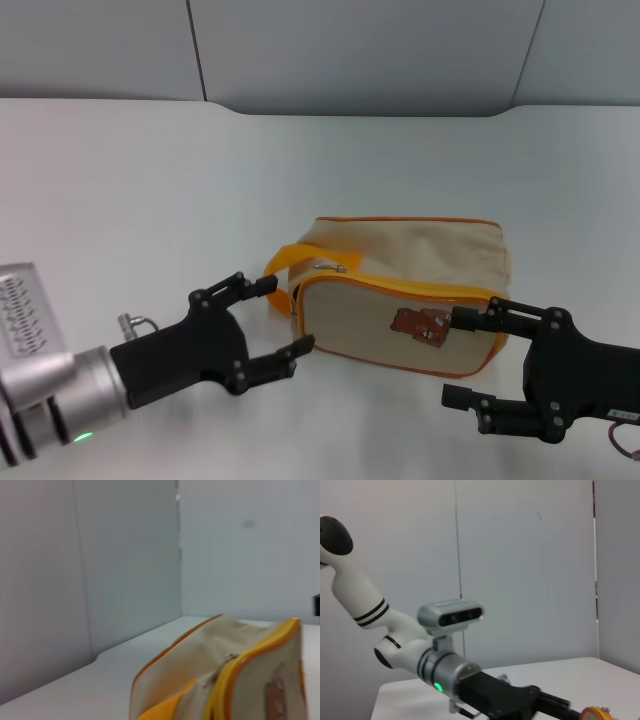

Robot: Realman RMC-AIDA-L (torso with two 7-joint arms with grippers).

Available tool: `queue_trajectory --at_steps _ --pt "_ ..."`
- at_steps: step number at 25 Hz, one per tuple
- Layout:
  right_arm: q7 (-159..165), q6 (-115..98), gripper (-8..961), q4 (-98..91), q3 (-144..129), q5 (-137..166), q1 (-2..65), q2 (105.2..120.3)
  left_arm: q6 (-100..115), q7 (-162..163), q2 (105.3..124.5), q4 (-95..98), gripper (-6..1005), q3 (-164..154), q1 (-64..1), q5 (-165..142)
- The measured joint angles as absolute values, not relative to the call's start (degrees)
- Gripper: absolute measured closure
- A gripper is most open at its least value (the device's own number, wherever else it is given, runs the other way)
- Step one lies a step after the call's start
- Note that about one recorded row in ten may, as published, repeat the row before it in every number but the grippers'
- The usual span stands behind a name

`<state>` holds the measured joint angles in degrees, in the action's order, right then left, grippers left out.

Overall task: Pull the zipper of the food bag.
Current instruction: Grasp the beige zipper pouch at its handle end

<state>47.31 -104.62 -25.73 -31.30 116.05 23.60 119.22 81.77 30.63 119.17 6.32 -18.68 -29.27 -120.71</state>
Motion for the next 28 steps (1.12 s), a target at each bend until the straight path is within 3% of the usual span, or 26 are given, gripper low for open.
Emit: queue_trajectory --at_steps 21,28 --pt "47.18 -104.0 195 -25.49 -31.21 116.01 23.55 119.27 68.91 22.9 119.26 -5.99 287 -9.22 -33.06 -118.63" --pt "47.18 -103.36 195 -25.49 -31.19 116.01 23.69 119.26 68.61 20.53 119.26 -6.58 421 -9.05 -33.05 -118.8"
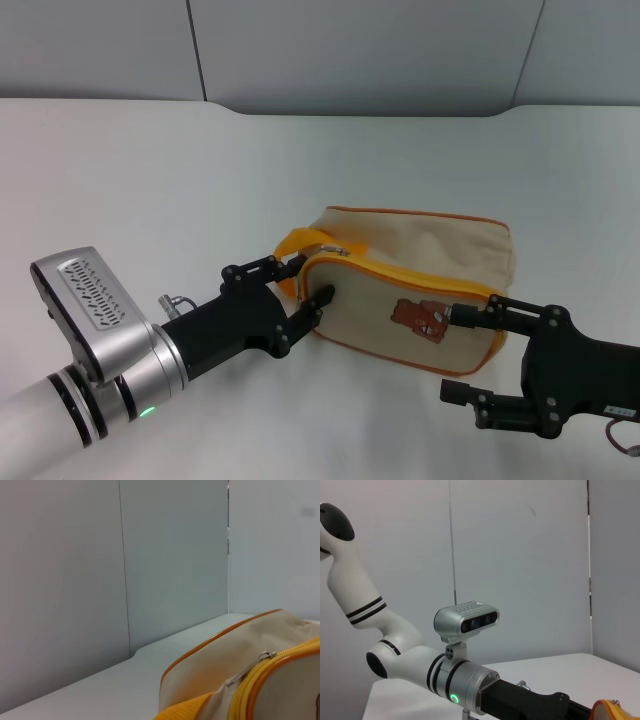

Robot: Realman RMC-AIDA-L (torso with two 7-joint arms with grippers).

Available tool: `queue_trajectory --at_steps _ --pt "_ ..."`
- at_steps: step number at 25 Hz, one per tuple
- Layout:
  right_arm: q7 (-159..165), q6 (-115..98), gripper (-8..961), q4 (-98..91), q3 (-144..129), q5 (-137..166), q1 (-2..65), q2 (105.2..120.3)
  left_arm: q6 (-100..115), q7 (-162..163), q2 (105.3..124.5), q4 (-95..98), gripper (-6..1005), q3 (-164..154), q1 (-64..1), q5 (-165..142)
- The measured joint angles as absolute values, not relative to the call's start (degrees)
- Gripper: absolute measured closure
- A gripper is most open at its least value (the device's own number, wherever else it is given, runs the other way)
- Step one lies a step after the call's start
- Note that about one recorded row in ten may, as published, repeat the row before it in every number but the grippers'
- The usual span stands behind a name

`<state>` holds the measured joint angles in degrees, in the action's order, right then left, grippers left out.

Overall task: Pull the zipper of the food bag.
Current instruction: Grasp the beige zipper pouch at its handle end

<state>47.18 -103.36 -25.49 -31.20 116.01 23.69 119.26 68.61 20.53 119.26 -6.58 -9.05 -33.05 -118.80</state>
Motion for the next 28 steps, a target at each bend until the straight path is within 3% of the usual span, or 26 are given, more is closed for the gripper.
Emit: queue_trajectory --at_steps 6,28 --pt "47.18 -103.26 195 -25.49 -30.9 116.01 23.55 119.3 68.53 19.29 119.26 -6.89 563 -8.45 -32.83 -118.63" --pt "47.19 -103.27 193 -25.31 -29.89 116.01 23.56 119.36 70.55 14.39 119.27 -8.96 728 -4.28 -30.23 -118.61"
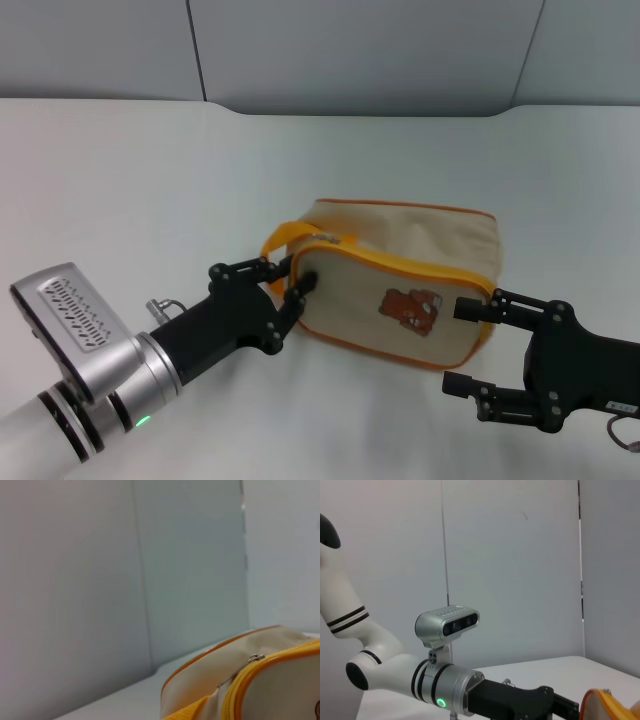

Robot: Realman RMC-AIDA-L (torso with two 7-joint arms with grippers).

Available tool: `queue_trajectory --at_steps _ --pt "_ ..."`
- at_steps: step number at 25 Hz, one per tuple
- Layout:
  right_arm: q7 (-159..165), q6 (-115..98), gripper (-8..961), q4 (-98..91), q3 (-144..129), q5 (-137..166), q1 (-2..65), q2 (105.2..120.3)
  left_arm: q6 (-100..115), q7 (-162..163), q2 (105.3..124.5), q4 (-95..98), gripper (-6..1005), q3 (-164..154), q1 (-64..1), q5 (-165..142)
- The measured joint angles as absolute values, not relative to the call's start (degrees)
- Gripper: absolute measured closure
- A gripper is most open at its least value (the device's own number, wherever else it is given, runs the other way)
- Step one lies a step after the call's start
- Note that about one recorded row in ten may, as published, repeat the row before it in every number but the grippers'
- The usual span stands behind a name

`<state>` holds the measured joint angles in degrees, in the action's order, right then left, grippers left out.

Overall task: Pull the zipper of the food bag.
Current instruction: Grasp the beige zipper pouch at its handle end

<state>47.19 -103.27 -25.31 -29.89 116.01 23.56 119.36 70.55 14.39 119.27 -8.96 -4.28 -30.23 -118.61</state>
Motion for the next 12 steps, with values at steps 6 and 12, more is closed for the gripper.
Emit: queue_trajectory --at_steps 6,12 --pt "47.19 -103.27 193 -25.31 -29.88 116.0 23.56 119.36 71.88 14.08 119.27 -8.94 769 -3.22 -29.7 -118.95" --pt "46.65 -103.31 194 -25.26 -29.84 114.55 23.34 119.36 73.47 10.72 119.27 -8.97 814 -3.21 -29.44 -118.87"
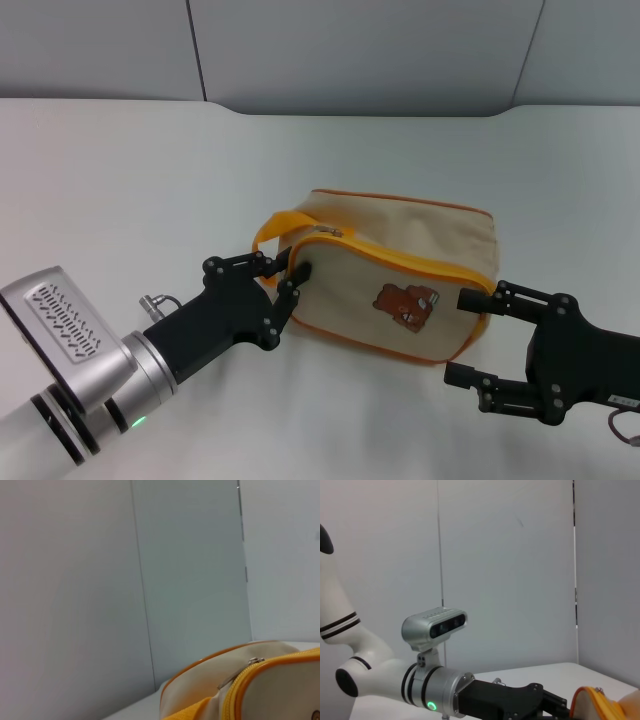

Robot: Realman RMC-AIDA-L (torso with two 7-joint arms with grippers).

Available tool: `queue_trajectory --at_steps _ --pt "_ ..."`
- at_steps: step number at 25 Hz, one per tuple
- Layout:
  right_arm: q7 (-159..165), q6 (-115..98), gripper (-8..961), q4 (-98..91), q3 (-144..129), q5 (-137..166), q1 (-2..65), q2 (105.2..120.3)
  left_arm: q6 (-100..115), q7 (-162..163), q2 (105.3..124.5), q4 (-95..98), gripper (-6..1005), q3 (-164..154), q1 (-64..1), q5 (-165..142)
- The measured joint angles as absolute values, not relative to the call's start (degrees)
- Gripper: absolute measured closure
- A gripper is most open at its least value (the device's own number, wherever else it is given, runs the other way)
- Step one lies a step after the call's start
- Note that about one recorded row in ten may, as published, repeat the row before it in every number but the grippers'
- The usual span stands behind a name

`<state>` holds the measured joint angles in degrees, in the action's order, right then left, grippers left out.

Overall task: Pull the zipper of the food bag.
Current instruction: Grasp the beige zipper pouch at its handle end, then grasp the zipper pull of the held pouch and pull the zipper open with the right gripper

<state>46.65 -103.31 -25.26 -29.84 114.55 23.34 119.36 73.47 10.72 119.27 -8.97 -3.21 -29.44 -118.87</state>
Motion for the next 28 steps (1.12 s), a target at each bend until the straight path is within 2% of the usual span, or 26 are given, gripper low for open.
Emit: queue_trajectory --at_steps 9,16,28 --pt "43.46 -103.14 194 -23.36 -29.0 108.55 22.23 119.36 77.82 5.22 119.2 -8.4 836 -0.8 -29.31 -118.66" --pt "27.33 -100.75 194 -9.31 -22.6 87.93 21.31 119.45 81.51 -3.54 119.11 -7.06 859 1.84 -30.74 -118.68" --pt "9.52 -94.15 193 -0.34 -22.37 84.22 25.95 119.71 88.97 -15.74 119.09 -6.78 895 2.63 -31.17 -119.0"
